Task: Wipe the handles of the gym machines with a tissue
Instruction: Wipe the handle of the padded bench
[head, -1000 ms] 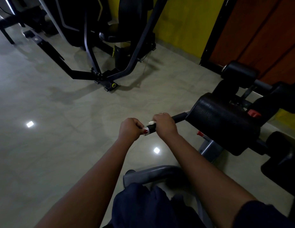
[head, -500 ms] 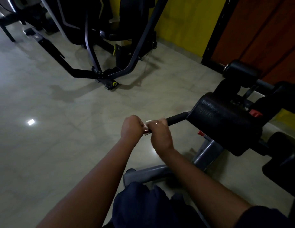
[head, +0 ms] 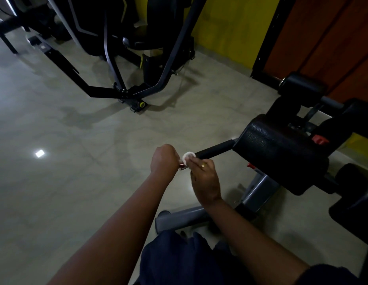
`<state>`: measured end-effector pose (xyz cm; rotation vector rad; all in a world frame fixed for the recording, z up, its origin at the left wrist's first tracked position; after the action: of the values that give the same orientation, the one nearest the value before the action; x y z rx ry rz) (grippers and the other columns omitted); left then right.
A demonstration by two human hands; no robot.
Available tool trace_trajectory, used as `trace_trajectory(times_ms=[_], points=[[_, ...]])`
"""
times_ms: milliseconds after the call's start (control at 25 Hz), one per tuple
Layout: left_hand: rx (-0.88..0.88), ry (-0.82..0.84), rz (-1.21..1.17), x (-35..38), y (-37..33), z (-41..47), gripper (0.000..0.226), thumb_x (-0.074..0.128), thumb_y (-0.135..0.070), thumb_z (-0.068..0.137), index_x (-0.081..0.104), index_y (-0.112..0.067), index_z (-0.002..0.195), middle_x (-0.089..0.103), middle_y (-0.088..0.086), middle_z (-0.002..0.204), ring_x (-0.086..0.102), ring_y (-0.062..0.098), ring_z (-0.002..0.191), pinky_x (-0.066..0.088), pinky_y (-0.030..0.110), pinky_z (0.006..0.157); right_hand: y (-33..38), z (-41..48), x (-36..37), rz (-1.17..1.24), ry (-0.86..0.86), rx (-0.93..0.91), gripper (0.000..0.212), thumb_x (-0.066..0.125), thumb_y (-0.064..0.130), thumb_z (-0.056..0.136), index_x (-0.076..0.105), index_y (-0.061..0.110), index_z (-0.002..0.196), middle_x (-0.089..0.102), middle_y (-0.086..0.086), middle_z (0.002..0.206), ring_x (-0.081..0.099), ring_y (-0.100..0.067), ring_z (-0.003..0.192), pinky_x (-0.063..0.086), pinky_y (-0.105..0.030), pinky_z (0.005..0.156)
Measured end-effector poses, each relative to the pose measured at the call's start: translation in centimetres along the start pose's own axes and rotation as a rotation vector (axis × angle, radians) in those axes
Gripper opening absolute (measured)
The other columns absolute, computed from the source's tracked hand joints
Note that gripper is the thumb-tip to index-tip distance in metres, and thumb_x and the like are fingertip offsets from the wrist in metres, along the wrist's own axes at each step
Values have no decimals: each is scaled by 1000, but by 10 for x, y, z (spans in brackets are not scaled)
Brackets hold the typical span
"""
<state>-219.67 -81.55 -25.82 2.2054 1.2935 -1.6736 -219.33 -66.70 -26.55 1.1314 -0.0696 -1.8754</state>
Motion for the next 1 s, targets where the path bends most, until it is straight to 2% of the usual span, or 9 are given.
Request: trace_trajectory(times_ms=[40, 120, 240, 400, 560, 720, 840, 920, 1000], points=[[-2, 10, 9, 1, 0, 0, 6, 75, -11, 76, 75, -8, 82, 71, 10, 79, 68, 24, 75, 49, 28, 59, -15, 0, -4, 3, -63, 95, 26, 54, 3, 89, 70, 4, 110, 67, -10, 108, 49, -16, 94, 52, -26, 80], [-18, 20, -6, 1, 2, 0, 8, 74, -10, 77, 75, -7, 84, 72, 11, 80, 68, 24, 76, 49, 28, 59, -44, -1, -9, 151, -193, 537, 28, 60, -2, 88, 68, 5, 114, 60, -10, 110, 53, -12, 94, 55, -29, 83], [-11, 22, -5, 1, 0, 1, 8, 74, -10, 77, 75, -6, 84, 72, 12, 80, 68, 25, 76, 44, 26, 56, -37, -26, 11, 442, -256, 1213, 20, 62, 8, 90, 66, 12, 110, 64, -5, 110, 61, -10, 88, 50, -8, 68], [13, -1, 29, -1, -4, 0, 9, 68, -3, 76, 73, -6, 82, 71, 12, 80, 67, 26, 74, 49, 29, 57, -14, -47, 62, 1231, -334, 1833, 21, 53, -5, 92, 67, 9, 100, 69, -11, 92, 66, -18, 76, 53, -22, 65], [24, -10, 51, -2, -5, -2, 12, 63, -1, 76, 72, -7, 83, 70, 12, 81, 66, 28, 75, 49, 29, 58, -24, -20, 74, 1616, -177, 1693, 29, 59, -5, 90, 64, 6, 116, 70, -10, 104, 70, -17, 83, 55, -29, 81], [41, -25, 53, -4, -6, -5, 10, 64, -7, 79, 69, -7, 88, 68, 12, 86, 65, 30, 80, 46, 29, 60, -5, -25, 77, 1729, 153, 1612, 35, 47, -13, 91, 67, 12, 103, 72, -7, 93, 65, -19, 90, 48, -31, 95], [61, -20, 80, -5, -9, -9, 14, 61, -3, 79, 69, -6, 90, 67, 13, 86, 61, 29, 75, 41, 29, 59, -23, -12, 72, 1715, 41, 1598, 29, 50, -12, 90, 68, 10, 87, 72, -4, 78, 69, -16, 74, 56, -29, 81], [64, -10, 95, -5, -10, -11, 16, 61, -2, 77, 70, -7, 90, 66, 12, 84, 59, 28, 72, 41, 29, 58, -27, -10, 71, 1822, -71, 1624, 31, 47, -15, 90, 67, 8, 91, 71, -5, 81, 71, -17, 71, 59, -29, 68], [64, -4, 94, -5, -11, -11, 17, 61, -2, 78, 69, -7, 92, 66, 12, 86, 61, 28, 75, 42, 29, 58, -20, -17, 71, 1811, 77, 1617, 28, 50, -9, 92, 69, 10, 101, 71, -7, 93, 70, -19, 84, 58, -34, 75]])
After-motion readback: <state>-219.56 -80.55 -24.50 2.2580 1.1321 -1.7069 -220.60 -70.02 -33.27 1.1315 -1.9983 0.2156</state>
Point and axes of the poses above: each hand's wrist, its own z-axis towards the middle knuckle, its own x-axis out of the palm, y = z × x, the point moved 7 cm from there along z, towards the middle knuckle
